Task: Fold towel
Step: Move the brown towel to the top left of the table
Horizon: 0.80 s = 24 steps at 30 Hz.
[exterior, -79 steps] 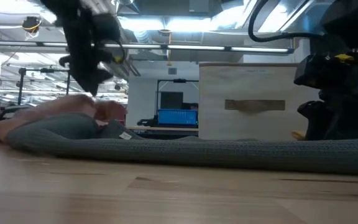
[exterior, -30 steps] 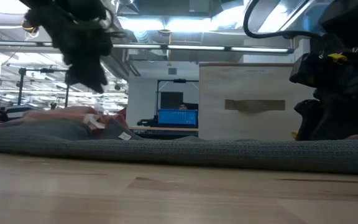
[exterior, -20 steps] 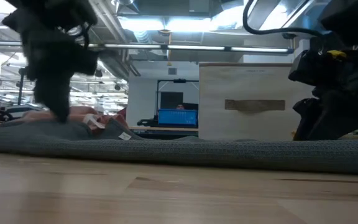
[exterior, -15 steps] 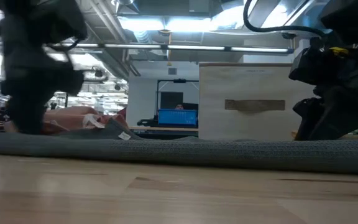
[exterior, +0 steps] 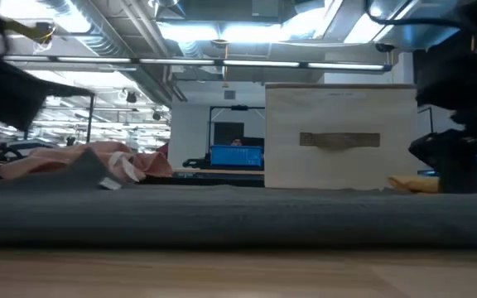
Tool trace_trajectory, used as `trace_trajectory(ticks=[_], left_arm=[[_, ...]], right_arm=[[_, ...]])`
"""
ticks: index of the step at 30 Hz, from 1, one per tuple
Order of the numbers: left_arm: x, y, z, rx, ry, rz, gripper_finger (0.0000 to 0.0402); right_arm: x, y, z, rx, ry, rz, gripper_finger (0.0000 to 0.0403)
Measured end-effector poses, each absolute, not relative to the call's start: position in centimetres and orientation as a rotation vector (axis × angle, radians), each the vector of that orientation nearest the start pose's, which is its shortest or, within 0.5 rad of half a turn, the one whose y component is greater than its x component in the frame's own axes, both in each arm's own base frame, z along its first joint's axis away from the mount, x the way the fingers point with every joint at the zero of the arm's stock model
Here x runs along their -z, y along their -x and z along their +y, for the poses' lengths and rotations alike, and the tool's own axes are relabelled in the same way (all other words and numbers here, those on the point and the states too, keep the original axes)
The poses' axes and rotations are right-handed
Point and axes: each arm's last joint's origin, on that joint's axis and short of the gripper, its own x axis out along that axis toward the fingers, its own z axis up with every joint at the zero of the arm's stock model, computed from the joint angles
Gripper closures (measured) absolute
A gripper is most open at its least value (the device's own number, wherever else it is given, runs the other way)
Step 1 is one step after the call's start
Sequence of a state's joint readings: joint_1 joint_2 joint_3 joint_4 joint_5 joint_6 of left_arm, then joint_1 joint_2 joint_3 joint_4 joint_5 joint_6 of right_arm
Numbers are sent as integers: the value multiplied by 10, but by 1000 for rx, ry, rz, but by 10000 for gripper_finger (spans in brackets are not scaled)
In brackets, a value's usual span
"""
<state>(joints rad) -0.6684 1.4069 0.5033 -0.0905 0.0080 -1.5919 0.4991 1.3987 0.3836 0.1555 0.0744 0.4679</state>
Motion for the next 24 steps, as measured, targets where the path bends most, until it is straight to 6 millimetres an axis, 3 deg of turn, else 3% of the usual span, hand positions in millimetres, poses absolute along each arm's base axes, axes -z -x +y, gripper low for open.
trace_trajectory(ticks=[4,8,10,13,19,21,24], left_arm=[[-121,-169,-162,-249,1128,1253,247],[-127,-163,-168,-213,1135,1306,247],[-135,-164,-166,-199,1116,1285,247],[-165,-172,-163,-137,1115,1178,247],[-213,-175,-133,-151,918,921,247],[-216,-173,-116,-262,801,863,247],[-208,-162,-91,-451,674,972,247]], right_arm=[[-114,-185,115,-246,-178,907,205],[-116,-183,123,-284,-174,909,205],[-120,-186,125,-293,-178,897,205],[-135,-195,129,-306,-149,844,205],[-162,-219,120,-223,-5,763,205],[-165,-226,113,-171,45,715,205],[-161,-234,102,-110,52,715,205]])
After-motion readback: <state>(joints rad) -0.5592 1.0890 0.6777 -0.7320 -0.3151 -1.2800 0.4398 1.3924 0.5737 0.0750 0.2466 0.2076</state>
